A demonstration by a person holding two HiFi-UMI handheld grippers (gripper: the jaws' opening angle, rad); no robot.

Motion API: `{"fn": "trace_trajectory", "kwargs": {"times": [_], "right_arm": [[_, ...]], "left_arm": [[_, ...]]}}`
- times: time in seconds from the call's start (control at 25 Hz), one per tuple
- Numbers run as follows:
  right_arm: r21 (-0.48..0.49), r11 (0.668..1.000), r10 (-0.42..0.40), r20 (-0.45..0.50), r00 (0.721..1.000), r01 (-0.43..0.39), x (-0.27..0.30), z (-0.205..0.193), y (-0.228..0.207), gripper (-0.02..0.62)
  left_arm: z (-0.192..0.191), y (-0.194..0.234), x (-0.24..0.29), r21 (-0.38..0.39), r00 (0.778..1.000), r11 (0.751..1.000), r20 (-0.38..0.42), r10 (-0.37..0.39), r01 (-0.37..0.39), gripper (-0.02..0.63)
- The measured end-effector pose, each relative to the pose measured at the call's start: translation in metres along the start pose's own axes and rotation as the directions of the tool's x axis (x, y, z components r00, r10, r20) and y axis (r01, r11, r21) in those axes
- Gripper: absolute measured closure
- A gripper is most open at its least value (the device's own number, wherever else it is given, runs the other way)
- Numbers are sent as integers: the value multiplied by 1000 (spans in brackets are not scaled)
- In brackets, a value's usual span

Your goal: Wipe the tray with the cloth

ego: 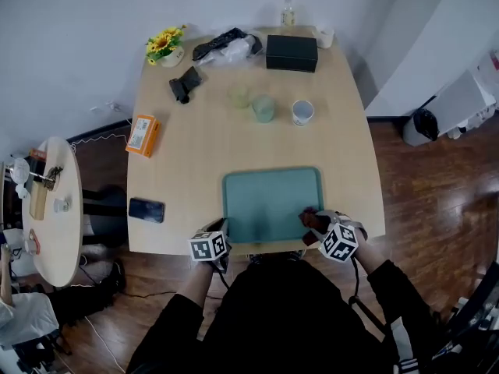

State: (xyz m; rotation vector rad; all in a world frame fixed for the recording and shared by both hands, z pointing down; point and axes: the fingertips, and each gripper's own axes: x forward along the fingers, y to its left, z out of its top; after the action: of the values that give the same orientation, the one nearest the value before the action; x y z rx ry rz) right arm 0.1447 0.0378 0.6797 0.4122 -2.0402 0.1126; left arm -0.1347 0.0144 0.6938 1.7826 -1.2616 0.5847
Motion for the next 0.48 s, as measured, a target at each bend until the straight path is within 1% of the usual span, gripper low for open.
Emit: {"fn": "trace_trajectory", "kwargs": {"times": [0.08, 0.16, 0.24, 0.28, 0.36, 0.4, 0.44, 0.48], "right_arm": [[74, 996, -46, 26, 999, 44, -9, 9, -13, 472], [161, 983, -101, 64, 993, 90, -28, 20, -23, 472], [237, 963, -161, 109, 981, 132, -53, 34, -32, 472], [270, 951, -193, 137, 972, 151, -66, 43, -37, 472], [337, 924, -257, 200, 946, 180, -90, 58, -45, 472], [371, 909, -288, 230, 930, 190, -102, 64, -50, 472], [401, 894, -317, 255, 913, 199, -114, 69, -55, 472], [428, 880, -345, 275, 898, 207, -126, 73, -59, 472]], "left_arm": [[0, -1, 1, -7, 1000, 1000, -4, -18, 18, 600], [-3, -4, -4, -38, 999, 998, -2, -53, 53, 584], [0, -8, -18, -67, 997, 996, 33, -64, 66, 566], [5, -7, -28, -61, 997, 997, 62, -47, 51, 566], [25, -6, -55, 1, 990, 1000, 142, 19, -19, 566], [37, -8, -70, 42, 981, 998, 190, 48, -57, 568], [50, -13, -85, 77, 969, 994, 239, 60, -81, 574], [63, -21, -99, 105, 957, 991, 283, 55, -88, 585]]}}
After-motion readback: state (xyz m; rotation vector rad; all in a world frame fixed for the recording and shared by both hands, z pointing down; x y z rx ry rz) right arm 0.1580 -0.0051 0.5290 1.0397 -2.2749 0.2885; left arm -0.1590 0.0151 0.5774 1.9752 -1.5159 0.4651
